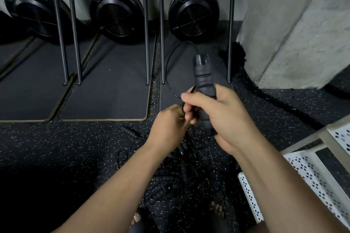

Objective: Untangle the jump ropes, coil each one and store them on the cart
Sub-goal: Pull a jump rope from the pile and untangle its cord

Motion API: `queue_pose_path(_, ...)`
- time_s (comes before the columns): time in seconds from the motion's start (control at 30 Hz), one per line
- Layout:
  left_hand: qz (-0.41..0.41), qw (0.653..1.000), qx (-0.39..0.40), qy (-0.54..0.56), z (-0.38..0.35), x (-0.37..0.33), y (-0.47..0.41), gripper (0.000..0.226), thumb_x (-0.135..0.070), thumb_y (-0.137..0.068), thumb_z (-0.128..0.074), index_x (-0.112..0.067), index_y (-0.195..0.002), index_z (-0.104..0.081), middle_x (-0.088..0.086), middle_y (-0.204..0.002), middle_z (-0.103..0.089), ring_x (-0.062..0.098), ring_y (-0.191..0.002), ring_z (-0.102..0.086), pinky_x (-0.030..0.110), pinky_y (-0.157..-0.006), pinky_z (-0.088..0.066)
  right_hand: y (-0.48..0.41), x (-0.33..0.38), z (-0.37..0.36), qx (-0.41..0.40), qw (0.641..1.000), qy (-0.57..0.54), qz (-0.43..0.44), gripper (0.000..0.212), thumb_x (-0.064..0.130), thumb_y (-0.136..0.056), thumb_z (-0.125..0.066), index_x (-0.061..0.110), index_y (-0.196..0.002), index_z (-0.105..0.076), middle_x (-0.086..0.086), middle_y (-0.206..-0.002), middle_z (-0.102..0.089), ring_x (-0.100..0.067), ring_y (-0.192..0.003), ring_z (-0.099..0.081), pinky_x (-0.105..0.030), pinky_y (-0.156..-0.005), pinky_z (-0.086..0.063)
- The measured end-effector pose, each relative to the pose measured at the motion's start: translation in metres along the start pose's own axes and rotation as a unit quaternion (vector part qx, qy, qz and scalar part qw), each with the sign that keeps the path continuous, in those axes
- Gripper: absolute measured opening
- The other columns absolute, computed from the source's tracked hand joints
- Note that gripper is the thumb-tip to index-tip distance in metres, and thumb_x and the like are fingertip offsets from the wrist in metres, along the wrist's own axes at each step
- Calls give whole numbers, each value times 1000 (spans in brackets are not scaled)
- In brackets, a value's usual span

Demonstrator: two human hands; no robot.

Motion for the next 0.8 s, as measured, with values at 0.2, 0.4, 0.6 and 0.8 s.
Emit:
queue_pose_path(0.2,-12,1000,16,-9,3,12,-7,18,-32,-103,-71,-24,-87,-72,-16,-68,-55,3,-63,-52,25,-63,-39,-4,18,25,-75,992,-78,62,6,9,-98,-72,12,-96,-67,-5,-75,-65,-18,-63,-59,-29,-56,-46)
queue_pose_path(0.4,-50,998,12,-43,12,0,-5,26,-20,-101,-70,-21,-75,-67,1,-68,-64,28,-65,-60,30,-59,-27,-11,-28,17,-41,995,83,-30,13,8,-91,-81,9,-100,-73,-8,-76,-75,-17,-62,-62,-27,-55,-49)
queue_pose_path(0.6,-78,995,36,-49,7,5,-3,18,-12,-99,-64,-18,-82,-68,1,-74,-68,27,-67,-64,34,-60,-42,-20,-36,21,-91,952,292,6,6,18,-91,-78,18,-90,-72,2,-73,-78,-13,-63,-73,-37,-65,-60)
queue_pose_path(0.8,-98,993,62,-20,6,15,-9,32,-40,-105,-66,-33,-75,-57,-13,-69,-54,2,-63,-50,23,-60,-39,-15,-18,33,-123,980,154,13,6,11,-96,-76,11,-93,-71,-5,-74,-78,-18,-64,-71,-28,-57,-52)
Point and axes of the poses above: each hand's wrist, its own y-axis away from the middle knuckle, its own z-axis out of the back of the hand, x = y × z, the point moved 7 cm from there along -y, towards the middle knuckle
